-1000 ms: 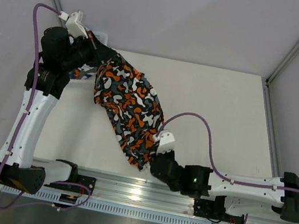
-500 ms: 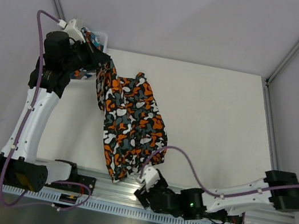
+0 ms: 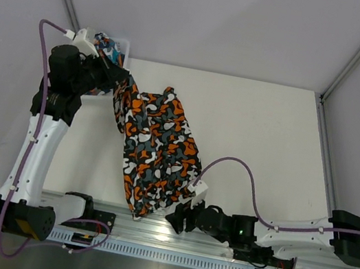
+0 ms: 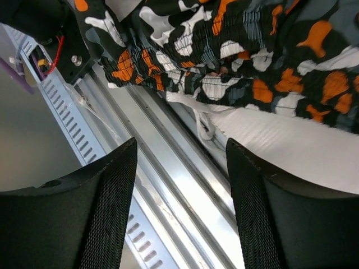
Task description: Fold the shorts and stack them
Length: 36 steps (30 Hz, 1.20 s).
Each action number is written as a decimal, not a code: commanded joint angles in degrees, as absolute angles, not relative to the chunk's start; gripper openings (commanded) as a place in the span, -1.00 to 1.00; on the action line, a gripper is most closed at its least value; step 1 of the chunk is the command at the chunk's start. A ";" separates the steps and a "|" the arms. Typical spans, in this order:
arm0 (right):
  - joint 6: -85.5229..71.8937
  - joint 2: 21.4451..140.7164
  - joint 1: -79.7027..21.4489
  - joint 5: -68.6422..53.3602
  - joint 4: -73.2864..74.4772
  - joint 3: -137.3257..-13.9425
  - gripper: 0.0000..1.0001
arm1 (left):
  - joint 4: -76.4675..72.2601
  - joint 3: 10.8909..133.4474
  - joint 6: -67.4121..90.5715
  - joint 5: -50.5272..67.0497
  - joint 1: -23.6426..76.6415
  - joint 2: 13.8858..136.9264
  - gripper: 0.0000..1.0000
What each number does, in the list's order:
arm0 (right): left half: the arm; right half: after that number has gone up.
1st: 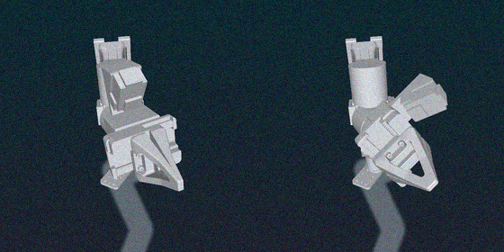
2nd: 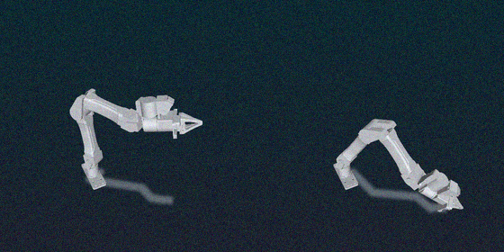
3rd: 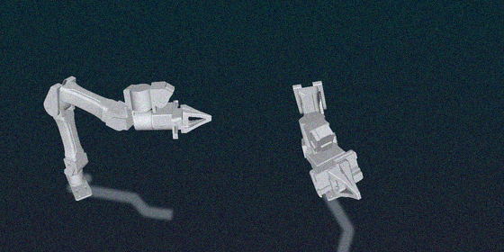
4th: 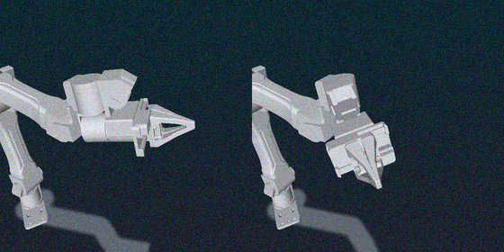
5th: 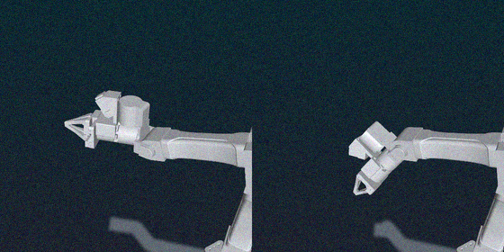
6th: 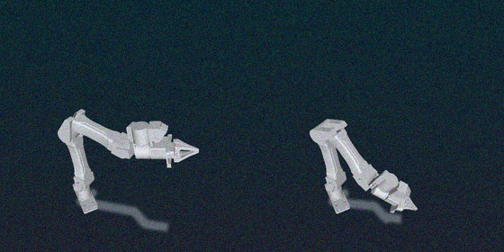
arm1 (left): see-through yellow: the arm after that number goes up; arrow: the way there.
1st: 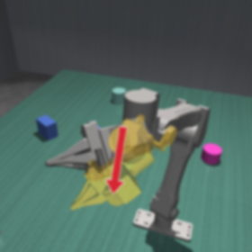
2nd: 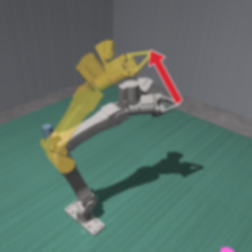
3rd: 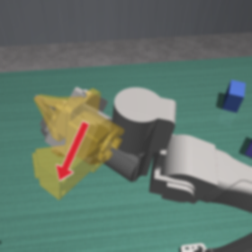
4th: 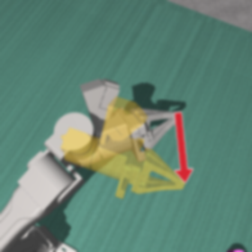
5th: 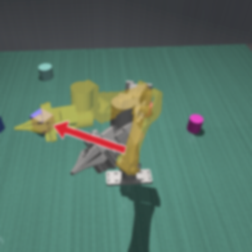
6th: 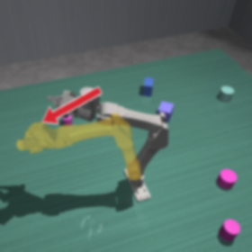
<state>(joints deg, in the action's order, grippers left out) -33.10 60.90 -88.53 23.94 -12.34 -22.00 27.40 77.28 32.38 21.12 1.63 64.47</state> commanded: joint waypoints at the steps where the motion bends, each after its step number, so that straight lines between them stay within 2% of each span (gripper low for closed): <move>1: -43.20 64.33 -87.63 21.18 -22.46 -23.29 0.32 | 25.93 76.64 31.99 20.22 0.97 62.49 -1.00; 3: -47.09 67.40 -87.37 21.53 -26.00 -21.98 0.32 | 26.37 76.73 31.64 19.43 0.97 62.40 -1.00; 7: -51.67 73.11 -87.63 21.88 -42.39 -18.99 0.35 | 27.77 76.90 31.46 18.46 0.88 62.14 -1.00; 18: -52.74 89.63 -87.63 26.28 -68.27 -18.19 0.45 | 30.06 75.76 30.94 16.08 0.79 61.52 -1.00; 29: -55.63 99.04 -84.73 25.66 -72.69 -20.22 0.52 | 30.50 75.59 30.68 16.61 0.79 61.43 -1.00; 36: -53.88 103.70 -82.89 24.09 -81.38 -19.69 0.52 | 30.85 75.67 30.41 16.79 0.79 61.35 -1.00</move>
<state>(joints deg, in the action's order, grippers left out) -54.83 101.71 -83.83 23.00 -71.88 -19.09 30.92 75.70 31.42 16.69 1.41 62.83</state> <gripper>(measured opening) 0.759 0.003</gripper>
